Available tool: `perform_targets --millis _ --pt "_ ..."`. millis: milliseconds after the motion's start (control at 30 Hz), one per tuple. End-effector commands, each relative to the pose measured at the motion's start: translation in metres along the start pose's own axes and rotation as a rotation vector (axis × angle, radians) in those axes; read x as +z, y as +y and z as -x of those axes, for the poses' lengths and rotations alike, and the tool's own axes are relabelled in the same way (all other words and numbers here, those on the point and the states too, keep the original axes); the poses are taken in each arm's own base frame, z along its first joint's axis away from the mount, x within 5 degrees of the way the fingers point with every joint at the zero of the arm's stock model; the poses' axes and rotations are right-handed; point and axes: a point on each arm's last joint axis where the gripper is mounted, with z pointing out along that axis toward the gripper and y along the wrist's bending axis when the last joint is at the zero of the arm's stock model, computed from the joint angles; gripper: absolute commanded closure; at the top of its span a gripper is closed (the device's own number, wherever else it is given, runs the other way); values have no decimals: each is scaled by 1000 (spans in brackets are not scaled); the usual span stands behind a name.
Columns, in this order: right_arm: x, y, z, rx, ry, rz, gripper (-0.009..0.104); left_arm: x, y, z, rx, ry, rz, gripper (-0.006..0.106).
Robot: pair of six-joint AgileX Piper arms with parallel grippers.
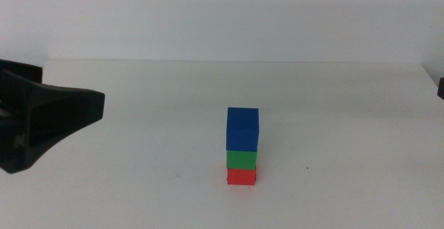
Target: Stack red cubes first, then green, then blue cubes in a specific spot.
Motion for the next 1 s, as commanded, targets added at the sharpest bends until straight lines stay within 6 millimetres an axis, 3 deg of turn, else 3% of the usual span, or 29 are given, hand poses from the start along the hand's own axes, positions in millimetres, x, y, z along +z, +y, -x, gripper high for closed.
perform_targets --millis 0,367,533,667,867,967 --pt "-1 -1 1 -10 -20 -3 2 -1 0 1 1 -16 5 7" --pt "-1 -1 1 -10 -20 -3 2 1 7 3 50 -43 75 7" --pt "-1 0 0 3 -43 5 2 12 25 -7 66 -218 210 7" --pt "-4 -6 -18 34 -311 -3 2 18 46 -51 13 -278 368 7" --pt "-16 -22 -114 13 -373 -125 2 26 57 -146 -68 -276 554 7" --pt "-15 -25 -150 12 -389 -156 2 35 57 -183 -91 -276 587 7"
